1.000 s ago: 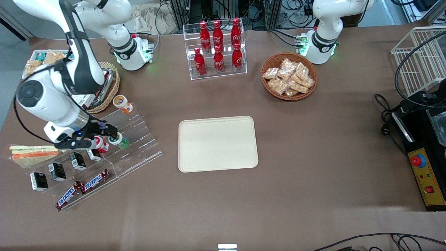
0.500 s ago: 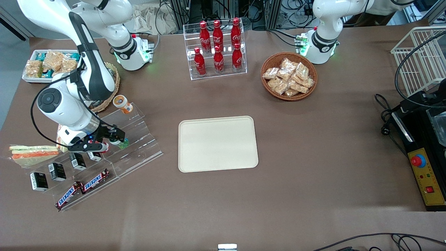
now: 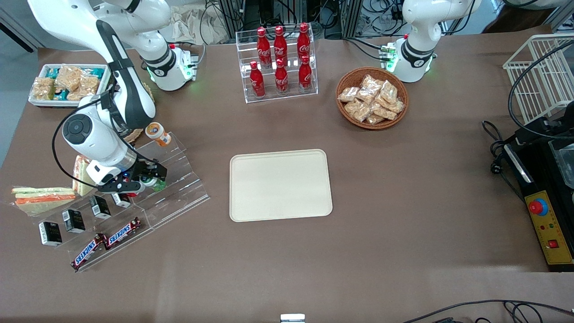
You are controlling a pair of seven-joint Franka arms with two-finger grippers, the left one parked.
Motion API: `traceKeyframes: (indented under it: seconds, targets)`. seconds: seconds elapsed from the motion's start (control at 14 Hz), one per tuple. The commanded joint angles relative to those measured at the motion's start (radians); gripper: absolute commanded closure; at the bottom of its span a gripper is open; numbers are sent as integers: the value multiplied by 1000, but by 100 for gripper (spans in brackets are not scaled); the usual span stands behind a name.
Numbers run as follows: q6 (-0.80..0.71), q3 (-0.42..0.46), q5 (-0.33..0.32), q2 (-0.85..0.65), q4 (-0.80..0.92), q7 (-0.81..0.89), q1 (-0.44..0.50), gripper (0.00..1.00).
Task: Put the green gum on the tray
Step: 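Close the right gripper on the green gum bottle's cap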
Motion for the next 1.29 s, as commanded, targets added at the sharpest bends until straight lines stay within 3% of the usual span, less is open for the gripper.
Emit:
traceKeyframes:
  seconds: [0.0, 0.21, 0.5, 0.71, 1.21]
  targets:
    - [11, -1, -14, -15, -14, 5, 3, 65]
    - [11, -1, -15, -18, -6, -5, 2, 84]
    - [-41, -2, -14, -42, 44, -4, 2, 84]
    - [-324, -1, -6, -45, 239, 7, 2, 84]
    - [-782, 4, 5, -49, 652, 13, 35, 83]
